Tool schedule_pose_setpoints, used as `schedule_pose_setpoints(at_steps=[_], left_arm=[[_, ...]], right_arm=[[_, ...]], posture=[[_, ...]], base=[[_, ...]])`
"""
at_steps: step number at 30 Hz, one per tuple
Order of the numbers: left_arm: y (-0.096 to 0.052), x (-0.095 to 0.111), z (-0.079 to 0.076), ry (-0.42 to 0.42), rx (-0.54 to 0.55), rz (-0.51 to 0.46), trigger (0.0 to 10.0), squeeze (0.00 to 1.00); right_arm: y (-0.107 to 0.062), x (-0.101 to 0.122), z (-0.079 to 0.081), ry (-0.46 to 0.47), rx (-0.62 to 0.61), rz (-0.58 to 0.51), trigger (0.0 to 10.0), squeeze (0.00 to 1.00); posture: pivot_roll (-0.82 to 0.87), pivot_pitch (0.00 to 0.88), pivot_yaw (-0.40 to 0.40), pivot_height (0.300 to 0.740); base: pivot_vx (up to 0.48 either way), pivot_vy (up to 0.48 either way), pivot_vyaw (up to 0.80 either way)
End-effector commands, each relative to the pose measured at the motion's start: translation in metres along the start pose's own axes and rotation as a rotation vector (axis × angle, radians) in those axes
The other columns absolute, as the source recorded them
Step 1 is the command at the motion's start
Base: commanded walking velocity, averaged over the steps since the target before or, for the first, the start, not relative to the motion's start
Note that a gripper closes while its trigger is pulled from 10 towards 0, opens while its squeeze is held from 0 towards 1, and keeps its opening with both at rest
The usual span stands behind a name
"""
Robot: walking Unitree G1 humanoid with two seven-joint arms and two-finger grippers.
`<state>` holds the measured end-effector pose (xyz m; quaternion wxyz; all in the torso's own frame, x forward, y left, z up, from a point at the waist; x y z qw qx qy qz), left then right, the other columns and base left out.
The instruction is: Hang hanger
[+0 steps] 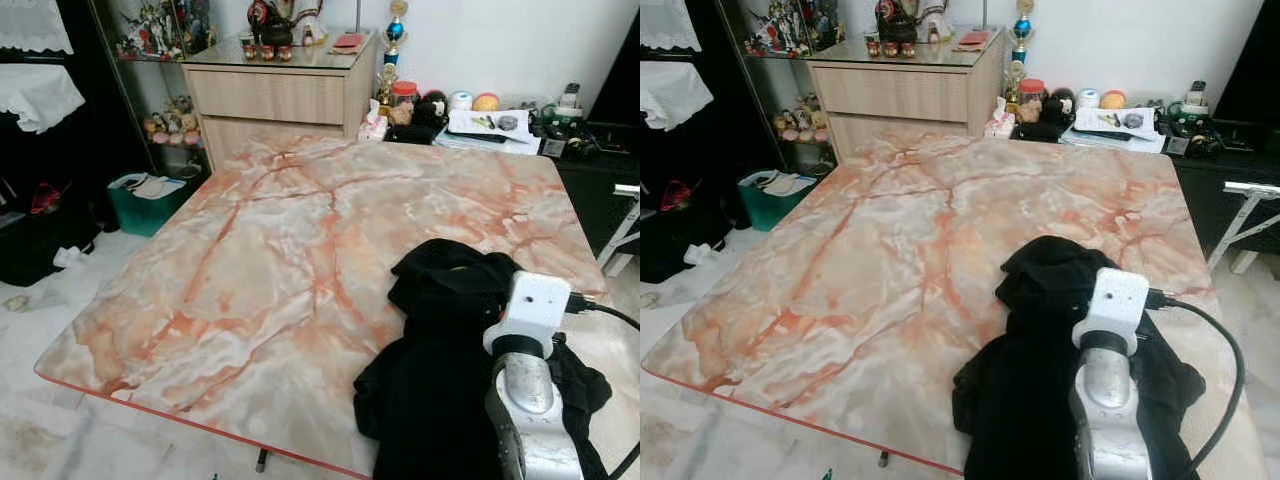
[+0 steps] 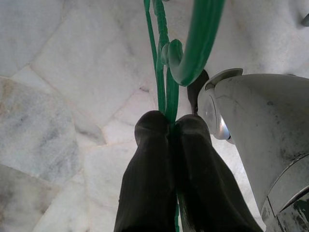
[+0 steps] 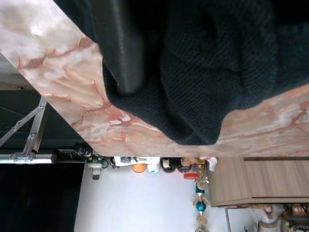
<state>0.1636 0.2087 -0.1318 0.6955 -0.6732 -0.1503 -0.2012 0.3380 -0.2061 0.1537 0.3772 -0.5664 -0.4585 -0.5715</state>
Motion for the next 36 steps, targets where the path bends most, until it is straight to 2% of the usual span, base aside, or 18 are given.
schedule_pose_setpoints(at_steps=[1, 11, 20, 26, 31, 32, 33, 34, 35, 36], left_arm=[[-0.001, -0.012, -0.005, 0.014, -0.022, 0.047, 10.0, 0.00], [-0.001, -0.013, -0.006, 0.018, -0.024, 0.051, 10.0, 0.00], [-0.001, -0.013, -0.006, 0.016, -0.025, 0.052, 10.0, 0.00], [-0.001, -0.013, -0.006, 0.018, -0.025, 0.052, 10.0, 0.00], [-0.001, -0.012, -0.006, 0.018, -0.026, 0.049, 10.0, 0.00], [-0.001, -0.012, -0.006, 0.019, -0.025, 0.050, 10.0, 0.00], [-0.001, -0.012, -0.006, 0.019, -0.025, 0.050, 10.0, 0.00], [-0.001, -0.012, -0.006, 0.020, -0.025, 0.050, 10.0, 0.00], [-0.001, -0.012, -0.006, 0.020, -0.025, 0.050, 10.0, 0.00], [-0.001, -0.012, -0.006, 0.018, -0.024, 0.049, 10.0, 0.00]], right_arm=[[-0.002, 0.003, 0.002, 0.009, -0.003, 0.000, 10.0, 1.00], [-0.007, -0.001, 0.002, -0.014, 0.001, 0.033, 10.0, 1.00], [-0.025, -0.019, -0.003, -0.056, 0.050, 0.111, 10.0, 1.00], [-0.030, -0.008, -0.003, -0.024, 0.075, 0.049, 10.0, 1.00], [-0.033, -0.002, 0.004, 0.004, 0.093, 0.018, 10.0, 1.00], [-0.033, -0.002, 0.005, 0.000, 0.090, 0.020, 10.0, 0.81], [-0.033, -0.003, 0.005, -0.002, 0.088, 0.022, 10.0, 0.81], [-0.033, -0.003, 0.005, -0.003, 0.085, 0.025, 10.0, 0.24], [-0.033, -0.003, 0.005, -0.002, 0.085, 0.025, 10.0, 0.24], [-0.033, -0.003, 0.005, -0.001, 0.083, 0.025, 10.0, 0.00]], posture=[[0.06, 0.079, 0.054, 0.740], [0.07, 0.086, 0.047, 0.740], [0.07, 0.090, 0.042, 0.740], [0.06, 0.089, 0.042, 0.740], [0.06, 0.089, 0.042, 0.740], [0.06, 0.089, 0.042, 0.740], [0.06, 0.089, 0.042, 0.740], [0.06, 0.087, 0.043, 0.740], [0.06, 0.087, 0.043, 0.740], [0.06, 0.087, 0.043, 0.740]], base=[[0.000, 0.000, 0.00], [0.000, 0.000, 0.00], [0.000, 0.000, 0.00], [0.000, 0.000, 0.00], [0.000, 0.000, 0.00], [0.000, 0.000, 0.00], [0.000, 0.000, 0.00], [0.000, 0.000, 0.00], [0.000, 0.000, 0.00], [0.000, 0.000, 0.00]])
Point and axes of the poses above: a point about 5 cm out from each wrist's last joint towards the gripper, its own y axis pointing out of the wrist towards the gripper, its own x axis along the axis of the wrist's last joint, z = x × y, the point moved 4 cm from there along y, pointing out of the wrist towards the gripper, and after that the axes turned 1 degree about y, right-handed, at the moved point
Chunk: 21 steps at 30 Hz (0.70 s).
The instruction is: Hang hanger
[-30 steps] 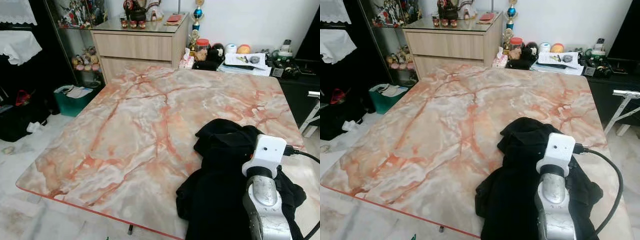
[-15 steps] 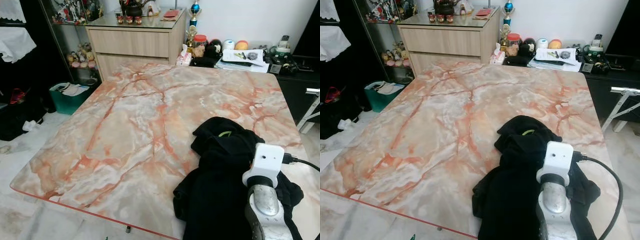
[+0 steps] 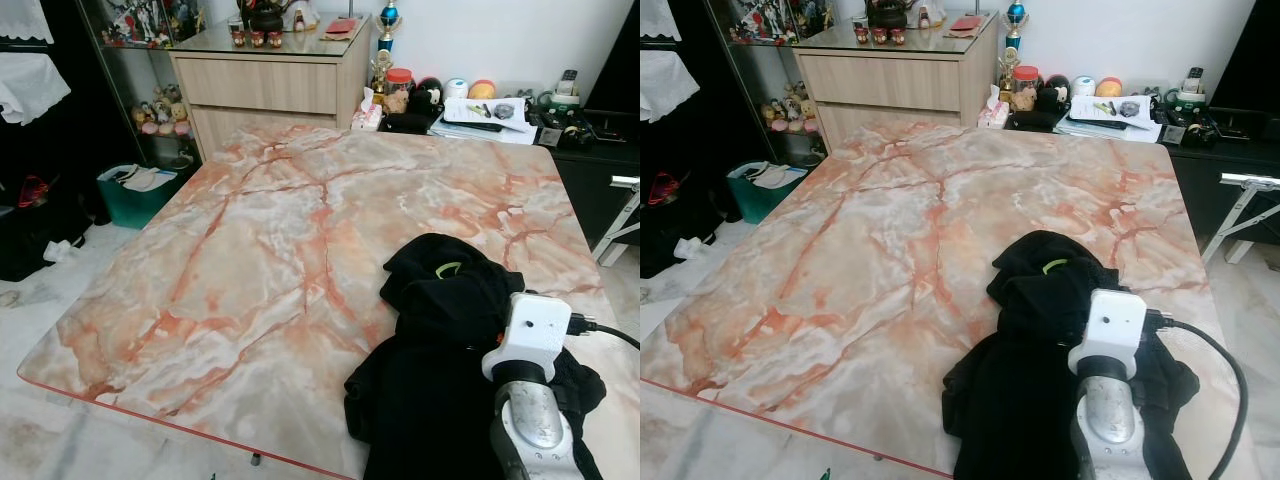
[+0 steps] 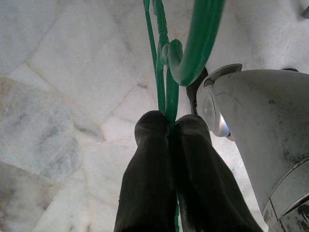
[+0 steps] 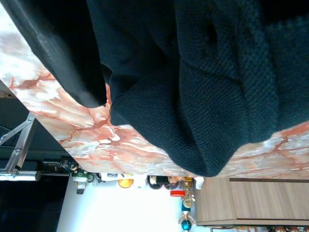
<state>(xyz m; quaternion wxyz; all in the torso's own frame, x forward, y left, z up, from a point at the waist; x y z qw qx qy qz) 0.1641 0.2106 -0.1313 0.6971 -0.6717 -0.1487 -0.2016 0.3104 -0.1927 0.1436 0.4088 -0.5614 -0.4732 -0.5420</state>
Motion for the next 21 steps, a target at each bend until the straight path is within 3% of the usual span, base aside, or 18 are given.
schedule_pose_setpoints(at_steps=[1, 21], left_arm=[[-0.0007, -0.0128, -0.0078, 0.013, -0.027, 0.047, 10.0, 0.00], [-0.0007, -0.0125, -0.0074, 0.009, -0.024, 0.045, 10.0, 0.00]], right_arm=[[-0.0015, 0.0043, 0.0003, 0.009, -0.002, -0.014, 10.0, 0.00], [-0.0012, 0.0013, 0.0001, 0.017, -0.012, -0.014, 10.0, 0.00]], posture=[[0.06, 0.087, 0.043, 0.740], [0.07, 0.079, 0.046, 0.740]], base=[[0.000, 0.000, 0.00], [0.000, 0.000, 0.00]])
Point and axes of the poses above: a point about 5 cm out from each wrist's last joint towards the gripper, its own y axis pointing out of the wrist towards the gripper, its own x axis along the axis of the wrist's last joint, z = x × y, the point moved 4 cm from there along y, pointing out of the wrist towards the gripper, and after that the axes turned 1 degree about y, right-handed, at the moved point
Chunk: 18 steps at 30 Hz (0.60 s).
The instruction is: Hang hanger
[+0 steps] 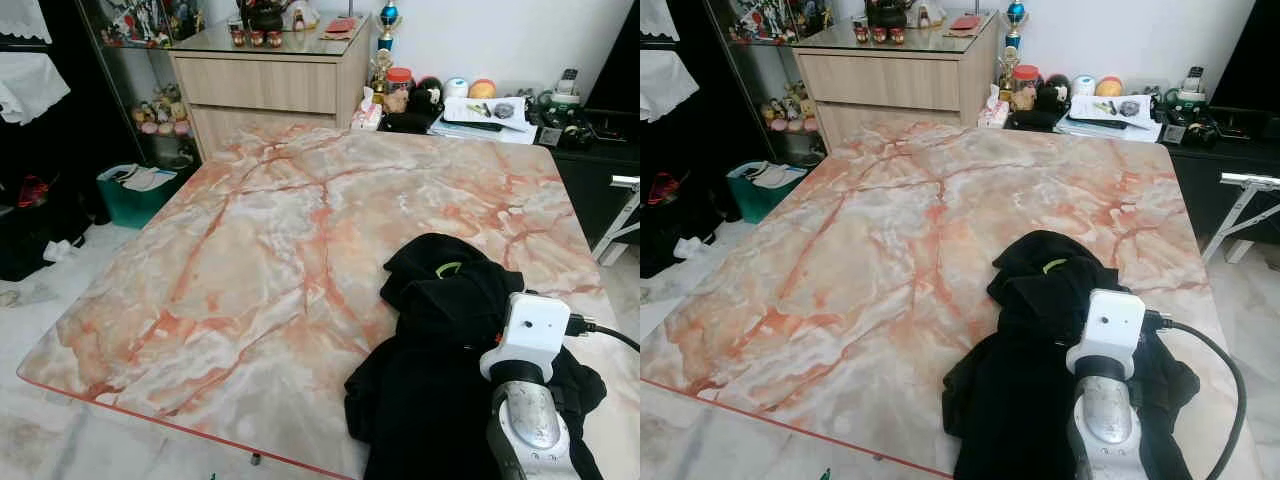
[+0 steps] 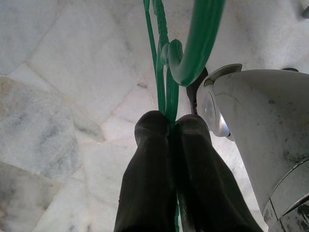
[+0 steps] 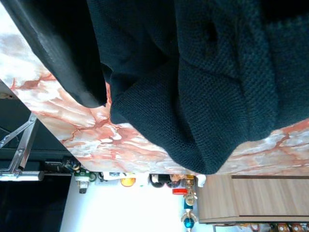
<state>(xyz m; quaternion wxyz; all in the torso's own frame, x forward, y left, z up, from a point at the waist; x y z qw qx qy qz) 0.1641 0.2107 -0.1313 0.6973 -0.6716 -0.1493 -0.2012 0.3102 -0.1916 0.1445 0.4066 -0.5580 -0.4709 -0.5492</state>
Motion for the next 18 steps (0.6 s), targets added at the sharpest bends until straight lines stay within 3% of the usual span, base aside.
schedule_pose_setpoints(at_steps=[1, 18], left_arm=[[-0.0006, -0.0123, -0.0076, 0.011, -0.025, 0.045, 10.0, 0.00], [-0.0001, -0.0085, -0.0067, 0.023, -0.022, 0.037, 10.0, 0.00]], right_arm=[[-0.0006, -0.0003, -0.0010, 0.004, -0.004, -0.004, 10.0, 0.00], [0.0041, -0.0010, -0.0028, -0.001, -0.022, -0.015, 10.0, 0.00]], posture=[[0.06, 0.073, 0.047, 0.740], [0.05, 0.011, 0.068, 0.740]], base=[[0.000, 0.000, 0.00], [0.000, 0.000, 0.00]])
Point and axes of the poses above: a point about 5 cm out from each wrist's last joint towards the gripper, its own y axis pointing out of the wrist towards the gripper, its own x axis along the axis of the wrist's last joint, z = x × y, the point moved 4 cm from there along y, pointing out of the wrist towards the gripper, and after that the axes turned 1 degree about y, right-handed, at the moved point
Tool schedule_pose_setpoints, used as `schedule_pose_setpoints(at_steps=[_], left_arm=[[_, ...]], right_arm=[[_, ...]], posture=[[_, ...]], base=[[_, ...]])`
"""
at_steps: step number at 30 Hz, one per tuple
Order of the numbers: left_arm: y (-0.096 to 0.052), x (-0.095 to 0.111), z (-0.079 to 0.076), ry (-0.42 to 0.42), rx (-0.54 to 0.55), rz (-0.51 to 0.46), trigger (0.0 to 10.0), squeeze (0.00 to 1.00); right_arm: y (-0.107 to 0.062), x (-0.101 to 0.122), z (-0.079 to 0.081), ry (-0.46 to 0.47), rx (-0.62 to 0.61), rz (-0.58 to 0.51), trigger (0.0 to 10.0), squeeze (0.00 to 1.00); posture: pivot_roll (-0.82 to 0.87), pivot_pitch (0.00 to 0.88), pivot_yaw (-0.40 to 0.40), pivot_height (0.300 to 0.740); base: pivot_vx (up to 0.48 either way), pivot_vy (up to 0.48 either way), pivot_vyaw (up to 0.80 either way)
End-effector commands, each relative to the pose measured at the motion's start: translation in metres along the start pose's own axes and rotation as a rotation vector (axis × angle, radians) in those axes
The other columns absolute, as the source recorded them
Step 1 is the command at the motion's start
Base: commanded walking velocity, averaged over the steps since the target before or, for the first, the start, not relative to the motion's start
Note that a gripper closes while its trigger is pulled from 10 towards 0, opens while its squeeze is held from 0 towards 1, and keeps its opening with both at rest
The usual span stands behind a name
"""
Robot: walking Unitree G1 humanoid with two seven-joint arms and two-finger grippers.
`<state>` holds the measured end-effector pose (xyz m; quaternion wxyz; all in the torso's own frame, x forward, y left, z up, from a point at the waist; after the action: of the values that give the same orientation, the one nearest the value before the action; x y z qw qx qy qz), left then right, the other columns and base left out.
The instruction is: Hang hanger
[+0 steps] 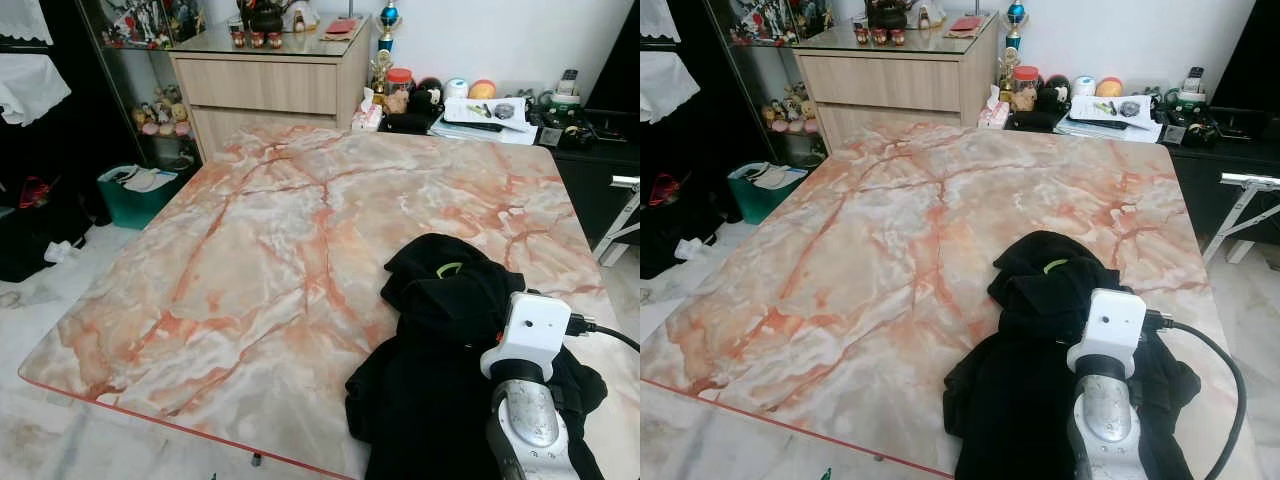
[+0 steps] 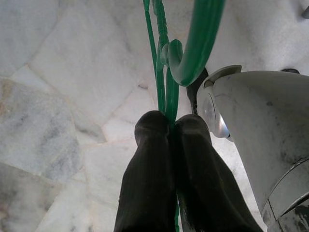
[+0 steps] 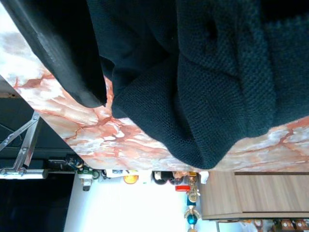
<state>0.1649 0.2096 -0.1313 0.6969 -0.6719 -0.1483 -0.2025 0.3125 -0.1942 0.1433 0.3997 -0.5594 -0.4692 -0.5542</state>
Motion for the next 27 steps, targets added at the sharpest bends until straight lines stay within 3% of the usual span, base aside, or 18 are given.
schedule_pose_setpoints(at_steps=[1, 27], left_arm=[[-0.0004, -0.0094, -0.0057, 0.022, -0.021, 0.037, 10.0, 0.00], [-0.0010, -0.0117, -0.0043, 0.035, -0.019, 0.042, 10.0, 0.00]], right_arm=[[0.0016, 0.0003, -0.0009, 0.000, -0.008, -0.006, 10.0, 0.00], [-0.0004, -0.0076, -0.0030, -0.011, -0.031, 0.017, 10.0, 0.00]], posture=[[0.05, 0.011, 0.068, 0.740], [0.06, 0.015, 0.073, 0.740]], base=[[0.000, 0.000, 0.00], [-0.010, 0.000, 0.00]])
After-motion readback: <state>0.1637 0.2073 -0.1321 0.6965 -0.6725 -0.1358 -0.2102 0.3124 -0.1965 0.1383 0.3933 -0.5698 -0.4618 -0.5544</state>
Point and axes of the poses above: a point about 5 cm out from each wrist's last joint towards the gripper, its own y axis pointing out of the wrist towards the gripper, its own x axis along the axis of the wrist's last joint, z = x × y, the point moved 4 cm from there along y, pointing out of the wrist towards the gripper, and after that the axes turned 1 degree about y, right-handed, at the moved point
